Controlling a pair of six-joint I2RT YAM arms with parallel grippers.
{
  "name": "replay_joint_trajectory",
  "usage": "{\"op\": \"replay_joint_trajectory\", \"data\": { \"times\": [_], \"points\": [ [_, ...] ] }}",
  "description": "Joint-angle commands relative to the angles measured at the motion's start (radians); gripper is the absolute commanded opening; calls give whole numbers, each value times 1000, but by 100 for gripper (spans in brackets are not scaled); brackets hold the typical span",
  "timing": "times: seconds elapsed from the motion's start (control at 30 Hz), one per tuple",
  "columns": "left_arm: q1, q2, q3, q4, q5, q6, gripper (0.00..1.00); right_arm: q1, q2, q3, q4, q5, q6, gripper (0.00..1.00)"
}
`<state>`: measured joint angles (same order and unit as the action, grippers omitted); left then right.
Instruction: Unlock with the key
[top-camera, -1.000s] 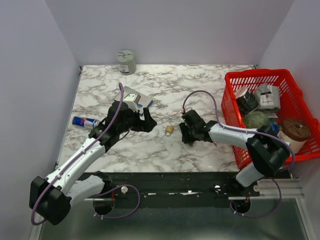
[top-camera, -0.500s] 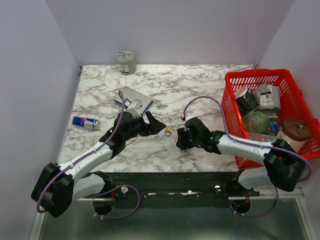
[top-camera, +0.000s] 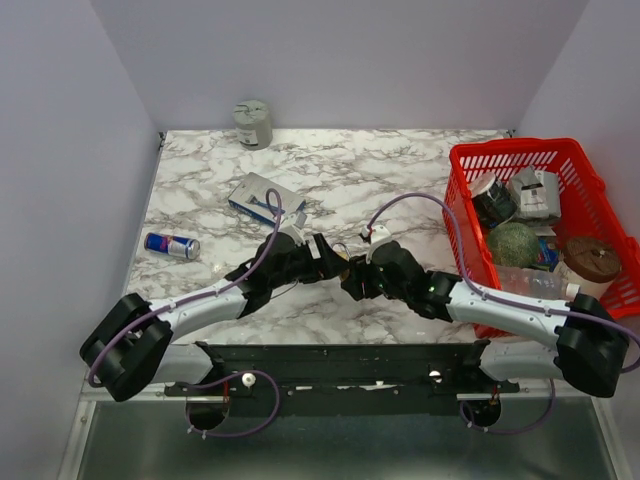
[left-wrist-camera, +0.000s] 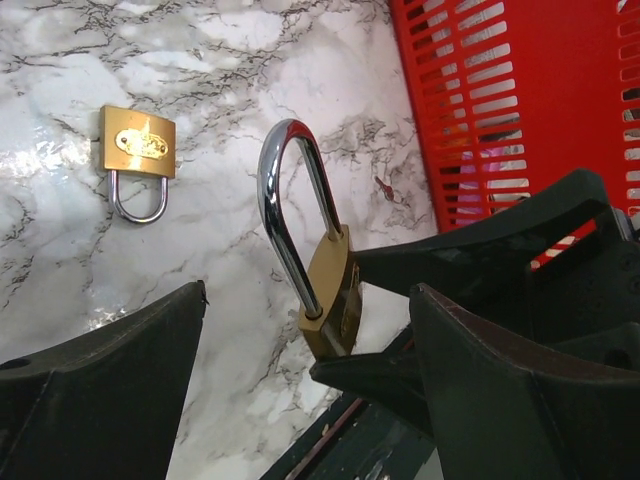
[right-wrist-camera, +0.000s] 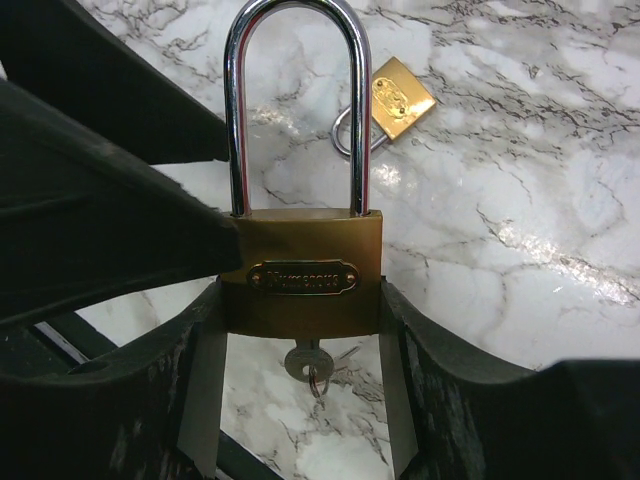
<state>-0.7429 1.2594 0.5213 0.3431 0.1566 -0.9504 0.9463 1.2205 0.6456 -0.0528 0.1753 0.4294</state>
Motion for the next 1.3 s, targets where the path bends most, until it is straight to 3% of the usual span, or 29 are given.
{"op": "replay_joint_trajectory", "data": {
  "times": [0.0, 0.13, 0.3, 0.4, 0.57, 0.77, 0.8, 0.87, 0.9, 0.93, 1.03, 1.27],
  "points": [
    [-27, 35, 20, 73, -49, -33, 87, 19, -39, -3, 91, 50, 16, 1],
    [-45, 75, 26, 83, -43, -42, 72, 28, -56, -4, 97, 62, 16, 1],
    [-62, 100, 25, 111, -19, -68, 67, 29, -69, -3, 96, 79, 19, 1],
    [-82, 115, 25, 140, -8, -86, 58, 32, -62, -1, 96, 84, 20, 1],
    [-92, 162, 14, 235, 53, -122, 33, 32, -58, 2, 97, 79, 29, 1],
    [-87, 152, 31, 215, 87, -100, 0, 31, -82, -15, 96, 81, 54, 2],
    [-84, 141, 36, 205, 89, -88, 0, 31, -87, -15, 94, 81, 54, 6],
    [-55, 101, 45, 166, 101, -73, 0, 32, -102, -8, 73, 95, 49, 25],
    [-38, 84, 48, 149, 107, -62, 0, 31, -108, -6, 68, 96, 49, 35],
    [-1, 49, 60, 113, 118, -41, 0, 29, -118, -7, 67, 96, 49, 54],
    [66, -21, 97, 44, 199, 13, 0, 22, -167, -11, 67, 49, 54, 73],
    [203, -146, 224, -185, 411, 249, 0, -15, -358, -53, 116, -146, 121, 81]
  ]
}}
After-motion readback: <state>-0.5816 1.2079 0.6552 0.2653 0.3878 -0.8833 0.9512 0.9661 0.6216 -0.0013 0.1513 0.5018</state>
